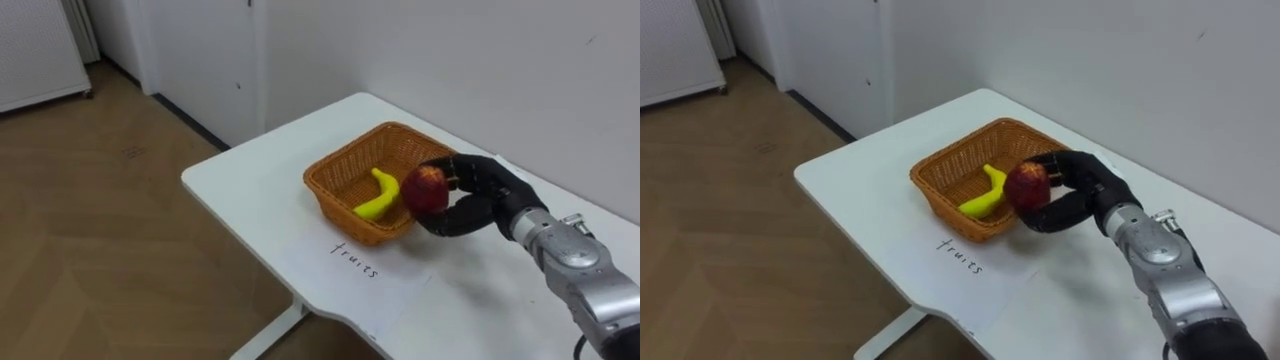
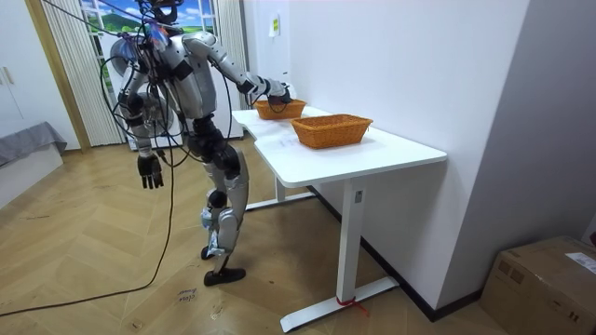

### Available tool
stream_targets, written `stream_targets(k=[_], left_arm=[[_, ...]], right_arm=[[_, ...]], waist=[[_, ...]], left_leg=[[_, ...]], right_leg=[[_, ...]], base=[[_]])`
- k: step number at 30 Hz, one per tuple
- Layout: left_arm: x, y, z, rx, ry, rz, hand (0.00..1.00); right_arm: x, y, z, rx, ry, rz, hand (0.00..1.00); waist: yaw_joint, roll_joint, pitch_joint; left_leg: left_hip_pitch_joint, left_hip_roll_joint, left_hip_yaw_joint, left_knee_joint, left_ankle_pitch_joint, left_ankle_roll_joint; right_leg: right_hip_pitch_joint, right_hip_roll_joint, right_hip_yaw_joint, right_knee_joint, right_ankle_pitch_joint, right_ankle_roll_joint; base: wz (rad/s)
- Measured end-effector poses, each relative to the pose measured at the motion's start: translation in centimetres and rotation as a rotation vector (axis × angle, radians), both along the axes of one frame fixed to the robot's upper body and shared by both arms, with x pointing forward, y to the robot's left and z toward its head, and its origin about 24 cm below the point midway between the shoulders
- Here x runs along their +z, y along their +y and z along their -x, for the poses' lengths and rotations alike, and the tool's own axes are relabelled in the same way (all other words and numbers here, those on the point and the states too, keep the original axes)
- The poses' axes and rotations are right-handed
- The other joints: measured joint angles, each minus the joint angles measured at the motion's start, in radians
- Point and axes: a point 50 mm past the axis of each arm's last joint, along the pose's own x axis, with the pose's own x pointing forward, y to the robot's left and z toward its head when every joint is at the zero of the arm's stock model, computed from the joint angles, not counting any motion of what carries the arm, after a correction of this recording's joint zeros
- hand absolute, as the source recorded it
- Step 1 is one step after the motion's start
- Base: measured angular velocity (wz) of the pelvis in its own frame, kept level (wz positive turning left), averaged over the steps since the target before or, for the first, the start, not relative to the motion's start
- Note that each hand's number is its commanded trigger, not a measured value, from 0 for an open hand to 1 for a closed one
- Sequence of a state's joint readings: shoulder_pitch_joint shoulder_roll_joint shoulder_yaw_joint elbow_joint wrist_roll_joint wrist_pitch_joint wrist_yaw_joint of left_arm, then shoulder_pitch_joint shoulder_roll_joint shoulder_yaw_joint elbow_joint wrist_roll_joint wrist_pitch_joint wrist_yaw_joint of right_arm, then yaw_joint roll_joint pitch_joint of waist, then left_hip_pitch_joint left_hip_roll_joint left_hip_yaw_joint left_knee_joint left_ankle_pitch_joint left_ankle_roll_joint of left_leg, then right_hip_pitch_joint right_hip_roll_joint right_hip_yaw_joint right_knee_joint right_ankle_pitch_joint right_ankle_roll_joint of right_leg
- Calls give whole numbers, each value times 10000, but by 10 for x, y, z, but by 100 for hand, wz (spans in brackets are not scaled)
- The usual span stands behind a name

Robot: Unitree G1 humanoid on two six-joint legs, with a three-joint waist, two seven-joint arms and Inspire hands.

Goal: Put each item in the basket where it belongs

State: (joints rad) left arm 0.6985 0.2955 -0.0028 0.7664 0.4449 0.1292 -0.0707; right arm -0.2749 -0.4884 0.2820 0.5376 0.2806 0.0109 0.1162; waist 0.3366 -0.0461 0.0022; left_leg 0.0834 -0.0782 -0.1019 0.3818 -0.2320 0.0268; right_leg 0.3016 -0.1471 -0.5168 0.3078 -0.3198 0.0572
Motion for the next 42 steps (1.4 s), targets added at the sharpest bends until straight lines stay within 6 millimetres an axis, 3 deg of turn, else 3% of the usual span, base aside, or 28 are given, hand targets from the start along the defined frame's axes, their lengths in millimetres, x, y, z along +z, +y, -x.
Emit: stream_targets(k=[8,22,28,32,42], left_arm=[[2,6,0,-94,24,-108,0],[4,9,0,-100,47,-126,0],[11,28,-4,-473,42,-579,0],[17,40,-6,-716,44,-844,0],[24,61,-21,-705,-464,-1461,0]], right_arm=[[-3,0,1,-112,104,96,100],[-2,0,1,-276,43,-177,100],[-5,-4,2,-651,84,-162,100],[-7,-5,3,-919,218,-779,100],[0,-10,-12,-1141,140,-733,100]], waist=[[232,-144,74],[305,-188,57],[572,-405,117],[794,-519,95],[1073,-810,144]], left_leg=[[149,39,167,-54,-12,15],[69,124,175,24,-27,-12],[-41,174,145,278,-103,-56],[-287,340,132,799,-385,-88],[-1058,491,-16,1512,-602,-68]], right_leg=[[134,70,276,-82,4,-2],[-31,82,271,54,25,-63],[-53,129,330,65,-6,-108],[-110,328,446,112,-2,-157],[-505,609,380,190,44,-179]], base=[[-6],[0],[0],[-5],[4]])
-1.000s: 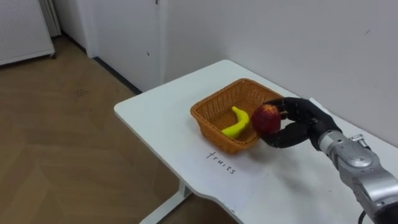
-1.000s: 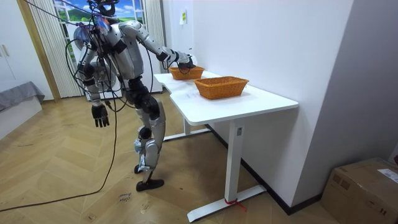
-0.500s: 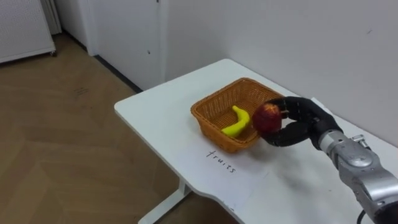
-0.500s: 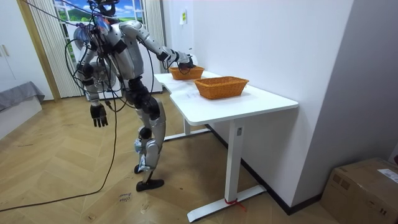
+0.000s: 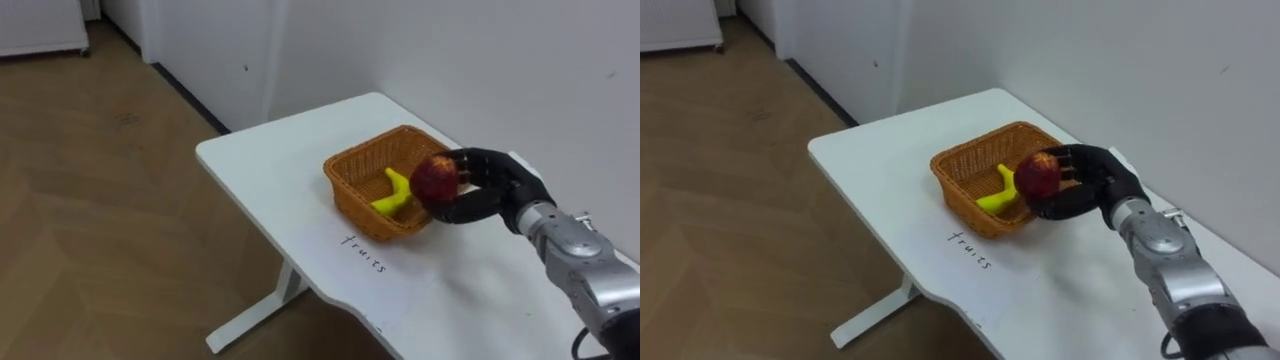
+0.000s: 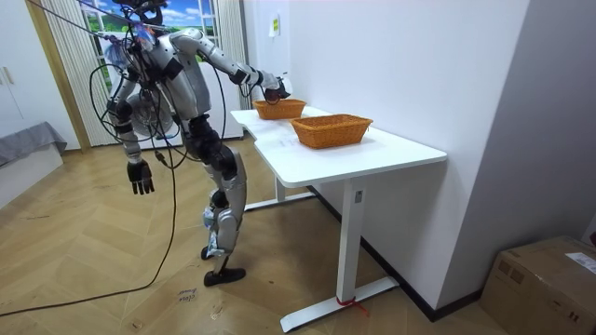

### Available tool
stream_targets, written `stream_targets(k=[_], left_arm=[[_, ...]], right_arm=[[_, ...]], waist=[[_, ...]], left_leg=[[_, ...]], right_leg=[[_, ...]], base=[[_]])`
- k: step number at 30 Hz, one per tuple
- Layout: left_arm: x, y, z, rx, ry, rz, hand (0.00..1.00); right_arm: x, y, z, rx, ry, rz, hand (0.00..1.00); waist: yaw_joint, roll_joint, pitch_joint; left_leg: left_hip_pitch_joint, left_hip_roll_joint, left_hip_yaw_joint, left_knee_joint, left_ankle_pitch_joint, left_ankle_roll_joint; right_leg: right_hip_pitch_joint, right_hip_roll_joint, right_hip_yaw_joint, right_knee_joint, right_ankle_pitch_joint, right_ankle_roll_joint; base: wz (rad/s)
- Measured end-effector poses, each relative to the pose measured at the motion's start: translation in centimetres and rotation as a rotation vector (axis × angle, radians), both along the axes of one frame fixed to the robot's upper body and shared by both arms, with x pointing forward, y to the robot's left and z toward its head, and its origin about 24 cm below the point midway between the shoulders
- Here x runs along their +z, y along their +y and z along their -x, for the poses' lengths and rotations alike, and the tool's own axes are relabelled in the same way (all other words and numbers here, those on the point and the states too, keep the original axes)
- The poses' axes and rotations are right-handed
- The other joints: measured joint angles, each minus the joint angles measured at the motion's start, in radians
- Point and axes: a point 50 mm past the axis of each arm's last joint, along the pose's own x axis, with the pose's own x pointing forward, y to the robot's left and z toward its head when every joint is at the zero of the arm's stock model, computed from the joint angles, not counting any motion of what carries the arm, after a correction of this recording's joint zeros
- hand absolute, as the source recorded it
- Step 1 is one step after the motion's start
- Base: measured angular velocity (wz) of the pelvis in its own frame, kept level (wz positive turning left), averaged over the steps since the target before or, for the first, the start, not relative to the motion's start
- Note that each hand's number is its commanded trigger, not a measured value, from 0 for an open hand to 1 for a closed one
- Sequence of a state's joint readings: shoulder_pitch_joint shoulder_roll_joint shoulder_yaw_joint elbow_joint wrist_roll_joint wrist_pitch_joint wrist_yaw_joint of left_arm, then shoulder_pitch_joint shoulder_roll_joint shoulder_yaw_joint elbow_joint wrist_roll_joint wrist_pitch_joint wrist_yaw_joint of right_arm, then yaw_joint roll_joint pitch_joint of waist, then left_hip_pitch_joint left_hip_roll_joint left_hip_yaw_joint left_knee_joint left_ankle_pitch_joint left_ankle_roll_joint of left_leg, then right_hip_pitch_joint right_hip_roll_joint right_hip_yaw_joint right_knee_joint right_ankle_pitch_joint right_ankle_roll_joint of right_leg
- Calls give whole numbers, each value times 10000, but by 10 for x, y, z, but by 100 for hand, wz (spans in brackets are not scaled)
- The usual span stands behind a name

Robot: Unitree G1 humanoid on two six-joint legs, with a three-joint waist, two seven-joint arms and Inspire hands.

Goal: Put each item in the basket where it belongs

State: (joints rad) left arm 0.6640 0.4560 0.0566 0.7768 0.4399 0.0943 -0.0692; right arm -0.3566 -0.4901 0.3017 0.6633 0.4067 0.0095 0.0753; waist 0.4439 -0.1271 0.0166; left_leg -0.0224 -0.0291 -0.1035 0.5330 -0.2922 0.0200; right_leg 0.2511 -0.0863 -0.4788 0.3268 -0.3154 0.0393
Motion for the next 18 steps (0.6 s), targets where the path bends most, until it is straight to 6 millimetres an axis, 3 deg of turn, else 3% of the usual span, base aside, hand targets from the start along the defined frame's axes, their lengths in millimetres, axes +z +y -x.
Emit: stream_targets(k=[4,8,10,11,12,13,18], left_arm=[[0,3,-8,-48,-322,-141,0],[1,4,-9,-31,-406,-244,0],[1,4,-9,-36,-422,-242,0],[1,4,-10,-37,-453,-251,0],[1,4,-10,-49,-480,-270,0],[1,4,-10,-49,-479,-275,0],[0,2,-9,32,-445,-415,0]], right_arm=[[0,-1,0,-234,6,-550,100],[2,-6,-2,-494,-27,-784,100],[2,-8,-2,-590,18,-761,100],[2,-10,-2,-613,26,-718,59],[3,-12,-1,-639,43,-669,52],[3,-13,-1,-657,53,-645,0],[3,-16,-1,-719,123,-568,0]], waist=[[59,-73,-2],[62,-297,85],[96,-317,83],[70,-316,82],[35,-314,82],[37,-304,79],[-23,-213,61]], left_leg=[[-134,-36,-62,15,6,4],[-283,-39,-101,46,6,-9],[-307,-43,-106,49,-5,-10],[-356,-46,-140,72,-9,-12],[-384,-62,-180,78,-9,-12],[-382,-65,-180,77,-11,-11],[-379,-107,-248,50,-12,-14]], right_leg=[[-85,-9,-81,13,36,-28],[-130,24,-193,-38,20,-44],[-121,31,-218,-70,20,-42],[-110,49,-316,-127,25,-39],[-104,47,-377,-153,28,-33],[-104,41,-384,-156,28,-33],[-93,22,-421,-175,20,-25]], base=[[7],[8],[7],[13],[13],[9],[0]])
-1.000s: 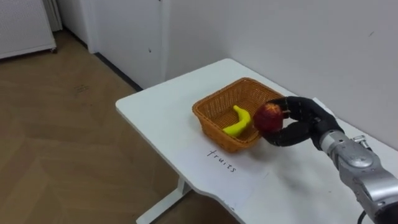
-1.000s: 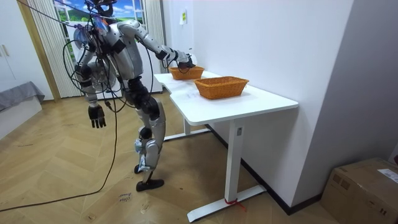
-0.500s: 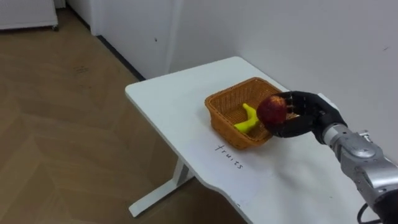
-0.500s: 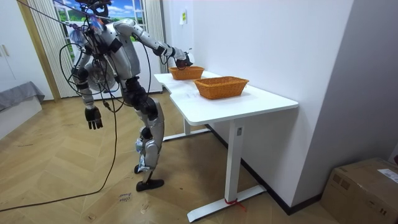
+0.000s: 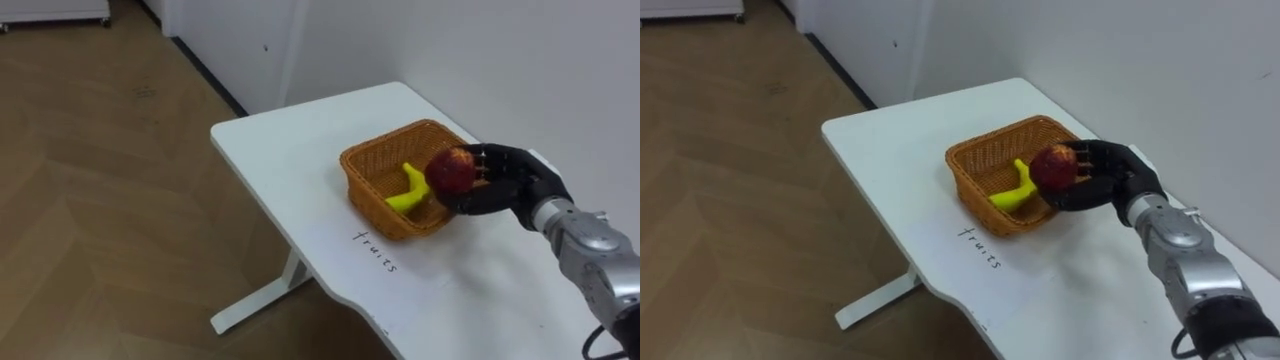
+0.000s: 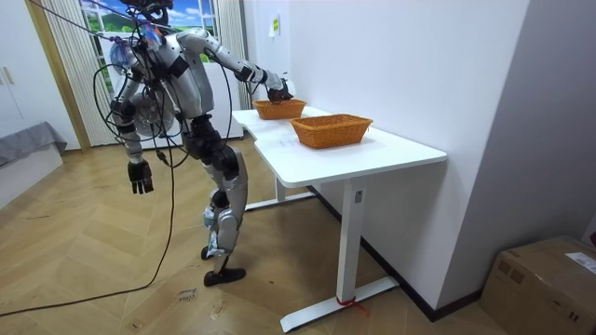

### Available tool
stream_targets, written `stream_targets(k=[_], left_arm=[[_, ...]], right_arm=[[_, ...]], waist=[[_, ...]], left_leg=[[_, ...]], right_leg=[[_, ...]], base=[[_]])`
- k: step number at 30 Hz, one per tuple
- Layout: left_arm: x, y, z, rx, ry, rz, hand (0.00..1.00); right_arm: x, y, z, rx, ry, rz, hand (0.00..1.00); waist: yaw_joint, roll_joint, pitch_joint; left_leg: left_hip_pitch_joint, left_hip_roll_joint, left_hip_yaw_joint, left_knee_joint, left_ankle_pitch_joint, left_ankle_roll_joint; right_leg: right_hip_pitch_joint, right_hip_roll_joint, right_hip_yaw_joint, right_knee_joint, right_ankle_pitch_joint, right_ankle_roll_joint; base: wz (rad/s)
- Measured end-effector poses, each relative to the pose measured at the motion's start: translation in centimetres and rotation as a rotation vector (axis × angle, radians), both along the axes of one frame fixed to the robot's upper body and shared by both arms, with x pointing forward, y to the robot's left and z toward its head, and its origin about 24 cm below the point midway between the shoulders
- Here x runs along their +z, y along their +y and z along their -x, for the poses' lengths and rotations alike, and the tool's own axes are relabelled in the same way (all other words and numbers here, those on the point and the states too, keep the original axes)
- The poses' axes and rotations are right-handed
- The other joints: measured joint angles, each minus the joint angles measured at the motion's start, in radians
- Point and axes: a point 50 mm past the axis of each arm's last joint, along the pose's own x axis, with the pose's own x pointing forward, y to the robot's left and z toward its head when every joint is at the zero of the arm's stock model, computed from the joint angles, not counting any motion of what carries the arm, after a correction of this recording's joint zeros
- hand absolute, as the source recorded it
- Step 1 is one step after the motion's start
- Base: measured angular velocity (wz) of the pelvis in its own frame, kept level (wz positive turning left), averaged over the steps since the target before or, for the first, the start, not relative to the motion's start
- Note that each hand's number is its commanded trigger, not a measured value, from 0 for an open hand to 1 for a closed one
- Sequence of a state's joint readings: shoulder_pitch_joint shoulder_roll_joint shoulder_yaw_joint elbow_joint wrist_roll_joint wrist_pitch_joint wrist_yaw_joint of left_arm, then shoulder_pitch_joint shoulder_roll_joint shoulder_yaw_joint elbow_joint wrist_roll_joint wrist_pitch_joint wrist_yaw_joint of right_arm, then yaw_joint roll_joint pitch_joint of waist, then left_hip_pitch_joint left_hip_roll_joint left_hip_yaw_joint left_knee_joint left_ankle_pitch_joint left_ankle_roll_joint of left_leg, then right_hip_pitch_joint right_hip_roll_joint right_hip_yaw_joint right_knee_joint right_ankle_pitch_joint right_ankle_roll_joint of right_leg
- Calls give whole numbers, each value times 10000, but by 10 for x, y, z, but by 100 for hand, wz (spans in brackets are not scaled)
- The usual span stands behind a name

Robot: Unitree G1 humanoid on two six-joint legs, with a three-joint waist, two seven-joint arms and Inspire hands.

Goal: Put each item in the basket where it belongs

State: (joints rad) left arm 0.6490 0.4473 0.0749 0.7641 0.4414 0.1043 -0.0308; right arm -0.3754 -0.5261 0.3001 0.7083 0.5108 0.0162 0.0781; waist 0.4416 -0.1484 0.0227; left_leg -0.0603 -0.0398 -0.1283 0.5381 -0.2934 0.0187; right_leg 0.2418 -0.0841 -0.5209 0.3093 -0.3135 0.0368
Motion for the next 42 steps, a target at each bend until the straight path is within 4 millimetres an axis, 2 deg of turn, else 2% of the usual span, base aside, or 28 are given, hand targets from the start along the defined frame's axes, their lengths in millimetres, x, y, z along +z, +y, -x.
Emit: stream_targets(k=[5,12,19,24,30,34,37,39,41,42], left_arm=[[0,0,1,24,63,-31,0],[0,1,3,70,178,-77,0],[3,1,14,144,457,-39,0],[2,-2,15,161,492,190,0],[2,-3,18,138,577,221,0],[3,-2,21,345,590,181,0],[2,-4,24,414,640,179,0],[0,-10,26,595,620,340,0],[-3,-14,25,755,469,432,0],[-4,-16,24,877,379,454,0]], right_arm=[[5,-6,-1,-3,-91,77,0],[9,-14,-2,-74,-58,53,0],[9,-13,-2,159,-40,-13,0],[15,-16,-3,183,-190,136,0],[23,-13,-6,457,-599,505,0],[33,-15,-6,260,-1143,553,0],[39,-11,-8,345,-1481,911,0],[49,-3,-9,641,-2004,1148,0],[61,3,-9,788,-2649,1194,0],[69,8,-10,867,-3028,1201,0]], waist=[[-55,155,-73],[-67,158,-74],[-250,78,-68],[-321,62,-77],[-569,80,-87],[-659,210,-158],[-862,297,-197],[-1047,459,-263],[-1177,565,-276],[-1323,594,-313]], left_leg=[[18,-86,-112,-14,3,7],[49,-80,-127,-45,1,2],[344,-81,-107,-221,-6,-9],[564,-81,-46,-300,-7,-9],[986,-51,41,-370,-51,-26],[1102,-45,138,-491,-50,-26],[1158,-64,172,-556,-37,-10],[1276,-65,328,-716,-23,16],[1359,-69,433,-891,12,39],[1438,-87,457,-1094,73,51]], right_leg=[[1,-43,-24,5,-23,40],[32,-12,-38,-57,-28,43],[271,-10,32,-183,-26,47],[371,-22,237,-184,-26,46],[750,2,412,-321,-14,36],[747,7,564,-337,13,32],[756,-7,608,-350,26,49],[742,-49,793,-370,36,68],[730,-75,865,-426,52,93],[763,-104,903,-529,90,108]], base=[[3],[0],[-2],[-5],[-7],[-14],[-7],[-18],[-16],[-17]])
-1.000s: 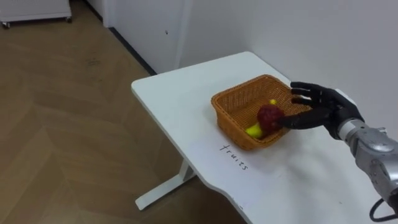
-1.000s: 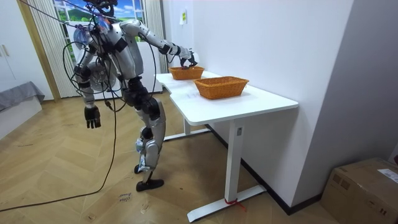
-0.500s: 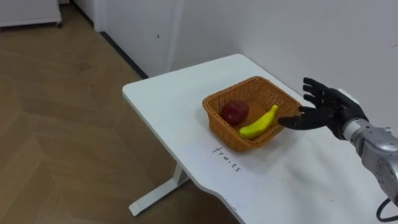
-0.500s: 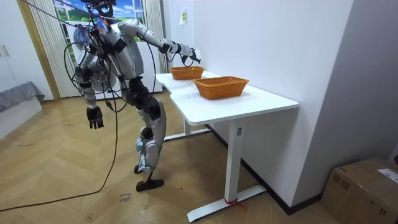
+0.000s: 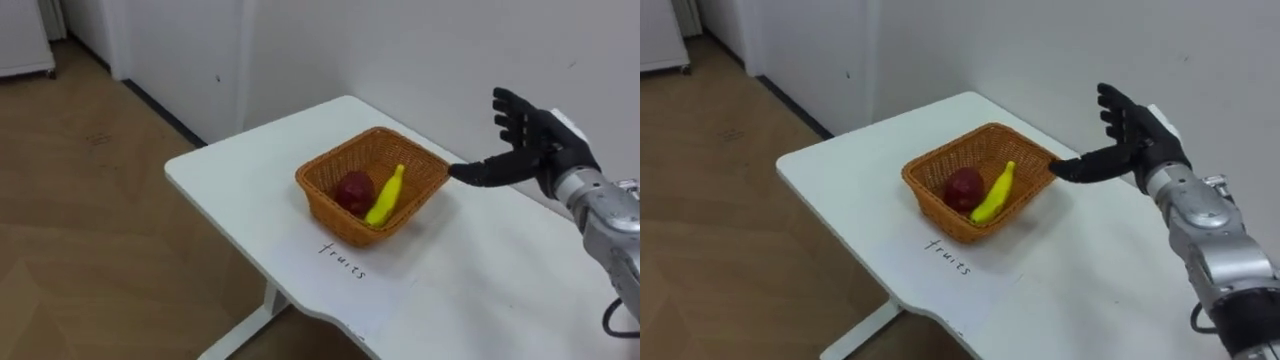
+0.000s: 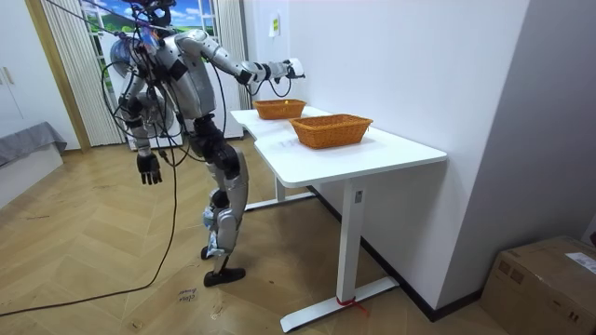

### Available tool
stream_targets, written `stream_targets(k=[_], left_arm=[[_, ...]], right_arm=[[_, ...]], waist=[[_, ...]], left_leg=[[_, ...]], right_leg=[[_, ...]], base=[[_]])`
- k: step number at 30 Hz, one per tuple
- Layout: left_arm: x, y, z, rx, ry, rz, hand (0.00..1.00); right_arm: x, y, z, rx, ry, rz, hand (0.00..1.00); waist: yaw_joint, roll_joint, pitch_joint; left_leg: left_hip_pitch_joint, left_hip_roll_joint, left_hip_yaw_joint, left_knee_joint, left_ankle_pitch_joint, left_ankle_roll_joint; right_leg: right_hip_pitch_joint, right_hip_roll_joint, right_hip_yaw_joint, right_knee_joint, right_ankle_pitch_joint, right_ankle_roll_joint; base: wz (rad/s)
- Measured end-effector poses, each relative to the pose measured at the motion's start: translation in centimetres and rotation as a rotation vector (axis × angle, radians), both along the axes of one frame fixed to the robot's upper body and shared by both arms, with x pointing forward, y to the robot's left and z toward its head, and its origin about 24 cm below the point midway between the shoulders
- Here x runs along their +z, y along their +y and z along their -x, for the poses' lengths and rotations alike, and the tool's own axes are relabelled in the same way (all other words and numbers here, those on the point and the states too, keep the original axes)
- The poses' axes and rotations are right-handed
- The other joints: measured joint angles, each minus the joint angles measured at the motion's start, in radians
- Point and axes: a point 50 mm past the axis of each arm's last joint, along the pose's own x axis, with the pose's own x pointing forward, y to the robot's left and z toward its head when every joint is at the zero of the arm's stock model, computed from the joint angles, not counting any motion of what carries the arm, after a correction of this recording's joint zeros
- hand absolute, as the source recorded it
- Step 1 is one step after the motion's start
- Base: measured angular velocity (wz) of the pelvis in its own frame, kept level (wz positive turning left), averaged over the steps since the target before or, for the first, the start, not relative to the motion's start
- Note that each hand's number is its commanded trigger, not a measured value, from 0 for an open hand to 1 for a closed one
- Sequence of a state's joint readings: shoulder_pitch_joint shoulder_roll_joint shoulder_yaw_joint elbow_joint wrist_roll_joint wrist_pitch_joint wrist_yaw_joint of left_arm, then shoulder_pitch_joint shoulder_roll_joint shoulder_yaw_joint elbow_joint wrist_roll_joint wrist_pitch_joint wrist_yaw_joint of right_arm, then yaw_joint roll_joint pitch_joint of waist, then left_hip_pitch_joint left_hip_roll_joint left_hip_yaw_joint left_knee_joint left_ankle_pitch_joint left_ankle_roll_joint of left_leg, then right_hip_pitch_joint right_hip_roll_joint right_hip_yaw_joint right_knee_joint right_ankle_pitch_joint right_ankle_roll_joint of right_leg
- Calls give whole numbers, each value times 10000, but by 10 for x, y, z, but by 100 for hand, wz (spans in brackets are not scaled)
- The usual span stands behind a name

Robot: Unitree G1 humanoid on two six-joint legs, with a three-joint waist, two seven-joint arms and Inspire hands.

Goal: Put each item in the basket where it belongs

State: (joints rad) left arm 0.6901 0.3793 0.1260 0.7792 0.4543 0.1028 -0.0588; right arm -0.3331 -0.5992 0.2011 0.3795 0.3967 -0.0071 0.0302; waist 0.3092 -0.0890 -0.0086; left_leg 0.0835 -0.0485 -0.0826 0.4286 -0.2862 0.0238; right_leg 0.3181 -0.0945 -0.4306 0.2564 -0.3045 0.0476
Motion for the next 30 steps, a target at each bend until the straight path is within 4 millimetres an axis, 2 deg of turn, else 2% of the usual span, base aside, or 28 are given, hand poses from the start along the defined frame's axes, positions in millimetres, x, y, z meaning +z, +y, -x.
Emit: stream_targets(k=[4,6,10,12,14,15,21,25,26,28,30], left_arm=[[-6,-4,-16,224,-557,66,0],[-12,-9,-27,314,-923,208,0],[-17,-13,-42,340,-1305,368,0],[-20,-16,-51,364,-1535,492,0],[-22,-20,-58,353,-1747,592,0],[-23,-20,-64,322,-1882,606,0],[-26,-19,-82,323,-2364,467,0],[-28,-20,-93,461,-2623,548,0],[-28,-20,-94,452,-2673,547,0],[-27,-19,-93,545,-2689,490,0],[-27,-17,-93,626,-2750,340,0]], right_arm=[[18,-6,-2,-368,-801,188,0],[30,-16,-3,-515,-1041,704,0],[51,-28,-5,-824,-1619,1226,0],[66,-32,-10,-953,-1984,1366,0],[76,-38,-10,-1269,-2344,1406,0],[79,-42,-9,-1455,-2478,1450,0],[85,-49,-8,-1999,-2770,1443,0],[98,-67,-1,-2925,-3217,1056,0],[100,-70,1,-3076,-3297,979,0],[105,-78,7,-3443,-3504,753,0],[110,-89,19,-3956,-3914,-33,0]], waist=[[-289,-37,0],[-474,-76,9],[-966,-237,9],[-1341,-264,19],[-1481,-273,18],[-1671,-313,32],[-2314,-382,79],[-2793,-398,54],[-2824,-446,9],[-3079,-489,-20],[-3457,-522,-49]], left_leg=[[271,-132,169,-612,223,46],[332,-143,359,-952,326,59],[378,-40,612,-1230,394,73],[448,9,889,-1322,394,73],[527,48,1177,-1446,394,73],[568,66,1301,-1462,394,73],[892,272,1969,-1633,391,71],[792,558,2424,-1862,281,-15],[788,588,2497,-1907,288,-28],[791,672,2619,-1917,273,-62],[856,734,2729,-1908,253,-97]], right_leg=[[-52,-163,177,-30,6,30],[-242,-241,312,-31,4,34],[-439,-268,523,-17,42,59],[-555,-252,832,-9,70,55],[-664,-242,1146,-21,78,60],[-680,-236,1281,-30,86,64],[-711,-74,1989,-206,279,8],[-1222,168,2412,-111,458,-101],[-1290,196,2420,-111,498,-118],[-1318,261,2429,-152,570,-149],[-1263,329,2533,-187,593,-172]], base=[[-10],[-22],[-22],[-35],[-42],[-47],[-39],[-39],[-46],[-26],[-16]])
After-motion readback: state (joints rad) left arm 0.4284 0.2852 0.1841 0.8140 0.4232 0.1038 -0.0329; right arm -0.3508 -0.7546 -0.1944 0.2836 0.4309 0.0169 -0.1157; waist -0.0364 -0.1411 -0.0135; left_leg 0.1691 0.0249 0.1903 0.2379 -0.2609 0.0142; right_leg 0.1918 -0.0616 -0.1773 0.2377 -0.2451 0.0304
